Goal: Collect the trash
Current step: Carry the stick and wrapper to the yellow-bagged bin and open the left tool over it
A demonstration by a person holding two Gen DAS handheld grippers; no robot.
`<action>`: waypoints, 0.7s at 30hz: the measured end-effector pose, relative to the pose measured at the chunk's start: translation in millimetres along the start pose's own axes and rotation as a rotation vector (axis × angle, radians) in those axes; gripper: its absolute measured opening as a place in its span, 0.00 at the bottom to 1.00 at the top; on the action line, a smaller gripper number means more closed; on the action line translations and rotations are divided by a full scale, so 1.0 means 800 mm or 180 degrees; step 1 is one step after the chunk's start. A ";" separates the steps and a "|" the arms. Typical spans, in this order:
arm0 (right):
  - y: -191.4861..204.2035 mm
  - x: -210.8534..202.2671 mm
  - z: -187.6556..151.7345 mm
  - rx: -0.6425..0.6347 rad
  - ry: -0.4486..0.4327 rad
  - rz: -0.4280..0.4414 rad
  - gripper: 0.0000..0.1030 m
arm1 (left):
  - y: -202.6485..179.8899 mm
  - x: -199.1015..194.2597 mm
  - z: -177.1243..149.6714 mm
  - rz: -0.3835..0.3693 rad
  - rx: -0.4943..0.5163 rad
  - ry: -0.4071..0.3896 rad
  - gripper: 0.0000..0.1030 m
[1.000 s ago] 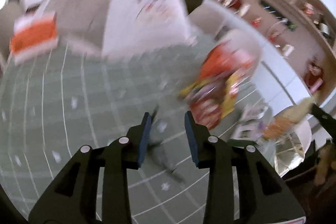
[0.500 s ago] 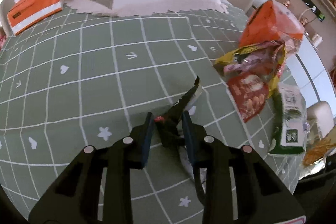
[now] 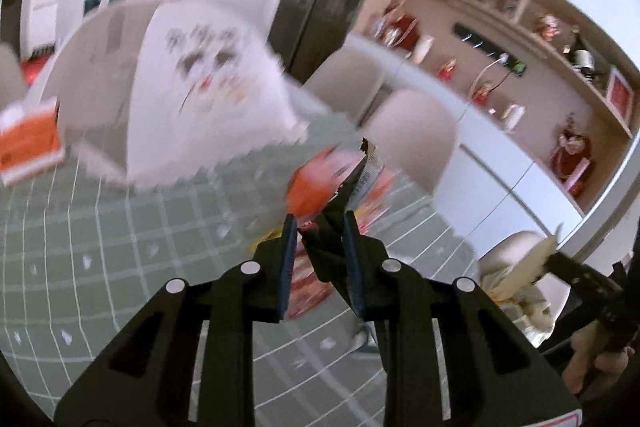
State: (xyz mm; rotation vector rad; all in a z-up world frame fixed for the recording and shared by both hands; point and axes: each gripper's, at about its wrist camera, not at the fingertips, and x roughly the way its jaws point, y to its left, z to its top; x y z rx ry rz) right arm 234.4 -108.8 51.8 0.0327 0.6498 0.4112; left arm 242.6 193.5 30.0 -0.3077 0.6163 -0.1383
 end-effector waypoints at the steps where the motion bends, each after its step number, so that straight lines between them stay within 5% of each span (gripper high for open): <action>1: -0.005 -0.006 0.003 0.0001 -0.0040 -0.0015 0.17 | -0.021 -0.007 0.009 -0.0022 0.0077 -0.0102 0.22; 9: -0.092 -0.081 0.018 0.0080 -0.0432 -0.0237 0.17 | -0.150 -0.007 0.033 -0.0344 0.0372 -0.0369 0.22; 21: -0.255 -0.199 -0.024 0.0272 -0.0599 -0.0758 0.17 | -0.370 0.069 -0.026 -0.0981 0.0690 -0.0078 0.22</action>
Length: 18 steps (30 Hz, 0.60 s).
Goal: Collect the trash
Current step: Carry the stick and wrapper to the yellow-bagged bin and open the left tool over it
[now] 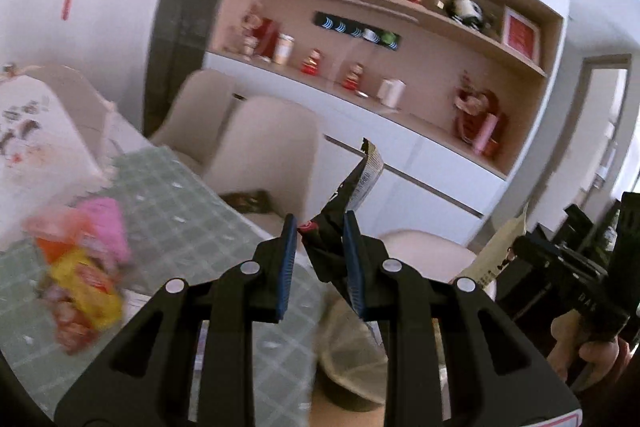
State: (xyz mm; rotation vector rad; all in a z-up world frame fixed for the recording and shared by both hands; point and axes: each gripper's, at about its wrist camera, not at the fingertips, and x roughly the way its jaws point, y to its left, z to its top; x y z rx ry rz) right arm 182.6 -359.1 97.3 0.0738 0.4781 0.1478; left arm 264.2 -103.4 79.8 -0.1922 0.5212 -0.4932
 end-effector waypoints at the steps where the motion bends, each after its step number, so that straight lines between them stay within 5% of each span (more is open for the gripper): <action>1: -0.014 -0.006 -0.002 0.0018 0.0008 -0.0037 0.17 | -0.015 0.014 -0.005 -0.0068 -0.0014 0.0046 0.22; 7: -0.091 -0.025 -0.018 0.0093 0.0093 -0.0224 0.17 | -0.076 0.082 -0.038 -0.0334 -0.0134 0.0327 0.22; 18: -0.172 -0.013 -0.051 0.0301 0.0269 -0.0249 0.17 | -0.128 0.188 -0.096 -0.0327 -0.0185 0.0865 0.22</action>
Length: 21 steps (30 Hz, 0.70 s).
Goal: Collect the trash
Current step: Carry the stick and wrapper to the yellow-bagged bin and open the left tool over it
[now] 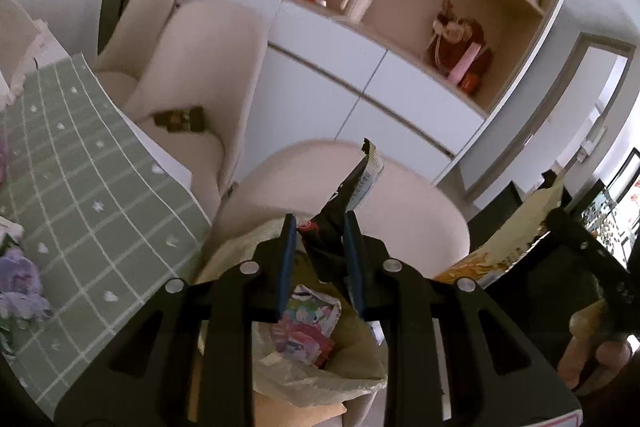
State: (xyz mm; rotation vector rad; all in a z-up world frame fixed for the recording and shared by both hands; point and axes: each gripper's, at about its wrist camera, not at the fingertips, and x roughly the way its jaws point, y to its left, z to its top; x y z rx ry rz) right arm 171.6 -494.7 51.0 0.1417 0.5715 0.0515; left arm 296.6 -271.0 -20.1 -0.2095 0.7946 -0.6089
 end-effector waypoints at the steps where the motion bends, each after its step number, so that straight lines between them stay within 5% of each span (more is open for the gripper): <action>1: -0.003 0.002 -0.001 0.0020 0.0006 0.0006 0.17 | -0.001 0.010 -0.005 0.0012 0.0003 0.0046 0.22; 9: -0.024 0.021 -0.012 0.0172 0.0100 0.0071 0.17 | -0.003 0.058 -0.024 0.0018 0.0026 0.0330 0.26; 12: -0.024 0.030 -0.016 0.0190 0.0149 0.0108 0.17 | -0.004 0.056 -0.024 -0.0042 0.0034 0.0335 0.36; 21: -0.002 0.076 -0.030 0.0187 0.0418 0.0351 0.17 | 0.014 0.014 -0.030 0.0121 -0.0027 0.0313 0.37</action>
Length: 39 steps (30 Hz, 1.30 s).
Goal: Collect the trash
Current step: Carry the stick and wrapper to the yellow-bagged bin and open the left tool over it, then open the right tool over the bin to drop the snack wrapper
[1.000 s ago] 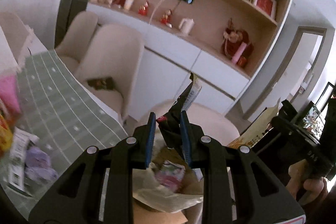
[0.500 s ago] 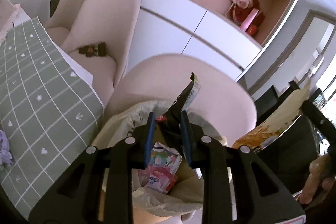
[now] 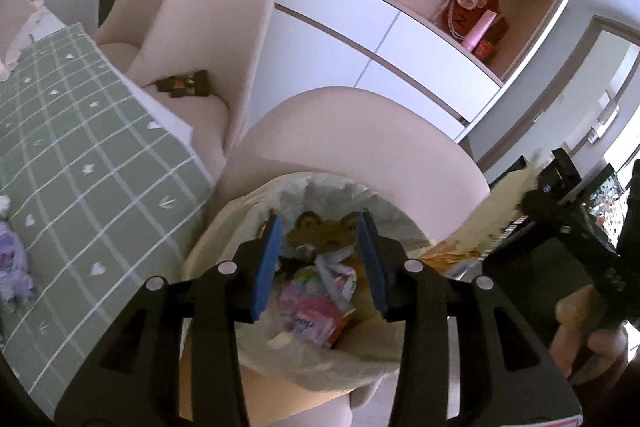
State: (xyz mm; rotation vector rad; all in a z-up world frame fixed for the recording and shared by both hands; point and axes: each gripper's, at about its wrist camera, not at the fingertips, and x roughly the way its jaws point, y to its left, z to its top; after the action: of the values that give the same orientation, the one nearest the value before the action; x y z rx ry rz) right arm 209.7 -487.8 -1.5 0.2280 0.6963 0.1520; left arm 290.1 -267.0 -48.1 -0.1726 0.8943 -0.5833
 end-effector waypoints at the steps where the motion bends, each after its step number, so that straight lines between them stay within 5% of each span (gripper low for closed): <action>1: 0.002 0.009 -0.002 0.0015 0.0050 0.0032 0.17 | 0.005 -0.010 -0.003 0.0046 0.0004 -0.0026 0.37; 10: 0.020 0.100 -0.035 0.0104 0.0607 0.0146 0.17 | 0.053 -0.093 -0.035 0.0554 -0.0010 -0.0274 0.42; 17: 0.028 0.142 -0.067 0.0123 0.0867 0.0055 0.17 | 0.115 -0.139 -0.071 0.0887 -0.0339 -0.0297 0.44; 21: 0.030 0.144 -0.071 0.0224 0.0862 -0.0014 0.20 | 0.147 -0.159 -0.087 0.1004 -0.0495 -0.0314 0.44; 24: 0.034 0.140 -0.070 0.0219 0.0829 -0.0092 0.35 | 0.166 -0.173 -0.099 0.1055 -0.0562 -0.0331 0.44; 33: 0.098 0.107 -0.051 0.0075 0.0481 -0.0266 0.36 | 0.241 -0.216 -0.123 0.1115 -0.0774 -0.0367 0.44; 39: 0.178 0.100 -0.037 0.0028 0.0259 0.0008 0.36 | 0.300 -0.258 -0.128 0.1171 -0.0884 -0.0457 0.45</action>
State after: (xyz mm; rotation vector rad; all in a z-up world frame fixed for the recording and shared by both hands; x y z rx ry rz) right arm 242.3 -328.7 -36.1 0.2321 0.7777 0.1614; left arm 208.3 55.4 -61.4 -0.2892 0.8388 -0.1015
